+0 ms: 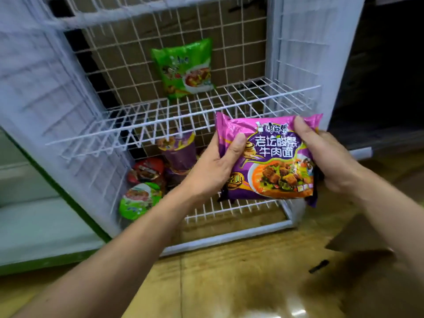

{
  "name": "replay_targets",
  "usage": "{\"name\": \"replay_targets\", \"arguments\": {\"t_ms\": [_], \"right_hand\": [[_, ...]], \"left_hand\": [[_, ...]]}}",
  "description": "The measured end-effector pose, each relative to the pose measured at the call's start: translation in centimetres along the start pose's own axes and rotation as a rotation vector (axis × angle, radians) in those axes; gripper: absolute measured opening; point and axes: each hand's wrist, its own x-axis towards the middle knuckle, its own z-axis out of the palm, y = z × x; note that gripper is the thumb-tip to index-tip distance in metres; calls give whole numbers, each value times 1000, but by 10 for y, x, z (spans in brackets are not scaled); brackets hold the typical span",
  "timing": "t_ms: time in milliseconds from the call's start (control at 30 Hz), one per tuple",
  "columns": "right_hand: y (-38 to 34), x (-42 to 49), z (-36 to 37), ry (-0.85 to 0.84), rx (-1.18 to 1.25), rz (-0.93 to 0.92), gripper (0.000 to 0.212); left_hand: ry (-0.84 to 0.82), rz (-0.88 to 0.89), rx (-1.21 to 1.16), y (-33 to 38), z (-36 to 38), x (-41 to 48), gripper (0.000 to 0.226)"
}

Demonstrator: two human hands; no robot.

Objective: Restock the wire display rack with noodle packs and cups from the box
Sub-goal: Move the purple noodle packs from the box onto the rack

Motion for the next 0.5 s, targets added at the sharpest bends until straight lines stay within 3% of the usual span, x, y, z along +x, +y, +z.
{"name": "replay_targets", "arguments": {"t_ms": [167,367,500], "right_hand": [[-20,-4,28,-24,3,-39,53],[-37,3,72,-75,-29,-58,78],[-44,8,98,-158,-36,-62,67]], "left_hand": [[97,-2,-47,12,-20,-9,21],[191,41,-50,22,-57,-16,19],[256,44,-50,25,-83,-21,26]]}}
